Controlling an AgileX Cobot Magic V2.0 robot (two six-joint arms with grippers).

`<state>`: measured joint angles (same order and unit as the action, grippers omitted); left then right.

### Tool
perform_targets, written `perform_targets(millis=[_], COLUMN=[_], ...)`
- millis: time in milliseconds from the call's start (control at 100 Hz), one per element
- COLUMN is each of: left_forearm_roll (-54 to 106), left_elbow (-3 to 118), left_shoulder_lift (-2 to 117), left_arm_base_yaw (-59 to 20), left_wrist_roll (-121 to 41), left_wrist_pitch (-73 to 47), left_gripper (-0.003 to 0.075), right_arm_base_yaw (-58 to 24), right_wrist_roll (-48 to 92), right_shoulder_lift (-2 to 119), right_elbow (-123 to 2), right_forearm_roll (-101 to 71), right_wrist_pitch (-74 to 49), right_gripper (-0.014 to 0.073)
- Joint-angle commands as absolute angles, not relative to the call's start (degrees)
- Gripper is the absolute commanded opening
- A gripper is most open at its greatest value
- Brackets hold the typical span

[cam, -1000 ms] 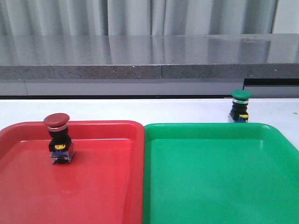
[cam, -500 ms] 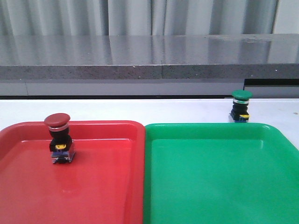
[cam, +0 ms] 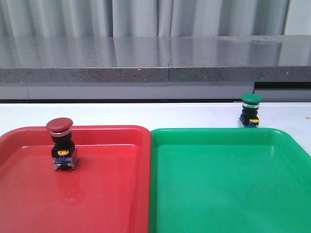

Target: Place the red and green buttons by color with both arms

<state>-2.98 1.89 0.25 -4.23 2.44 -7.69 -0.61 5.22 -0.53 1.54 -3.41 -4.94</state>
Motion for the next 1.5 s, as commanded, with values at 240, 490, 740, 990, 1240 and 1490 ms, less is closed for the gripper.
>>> perform_targets(millis=[240, 490, 740, 990, 1240, 1490], left_forearm_roll=[-2.5, -2.5, -2.5, -2.5, -2.5, -2.5], left_elbow=[-1.4, -2.5, -2.5, -2.5, -2.5, -2.5], left_shoulder_lift=[-2.0, -2.0, -2.0, -2.0, -2.0, -2.0], left_arm_base_yaw=[-0.7, -0.7, -0.7, -0.7, -0.7, -0.7], left_wrist_roll=[2.2, 2.2, 2.2, 2.2, 2.2, 2.2], left_wrist_pitch=[0.7, 1.8, 1.8, 1.8, 1.8, 1.8], left_gripper=[-0.0019, -0.0019, -0.0019, -0.0019, -0.0020, -0.0019], right_arm_base_yaw=[-0.3, -0.3, -0.3, -0.3, -0.3, -0.3], right_wrist_roll=[5.4, 5.4, 5.4, 5.4, 5.4, 5.4], right_shoulder_lift=[-1.8, -1.8, -1.8, -1.8, -1.8, -1.8], right_elbow=[0.7, 0.7, 0.7, 0.7, 0.7, 0.7], right_forearm_roll=[-2.9, -2.9, -2.9, -2.9, -2.9, -2.9], right_wrist_pitch=[0.0, 0.0, 0.0, 0.0, 0.0, 1.9], right_gripper=[-0.0111, -0.0111, -0.0111, -0.0111, -0.0111, -0.0111])
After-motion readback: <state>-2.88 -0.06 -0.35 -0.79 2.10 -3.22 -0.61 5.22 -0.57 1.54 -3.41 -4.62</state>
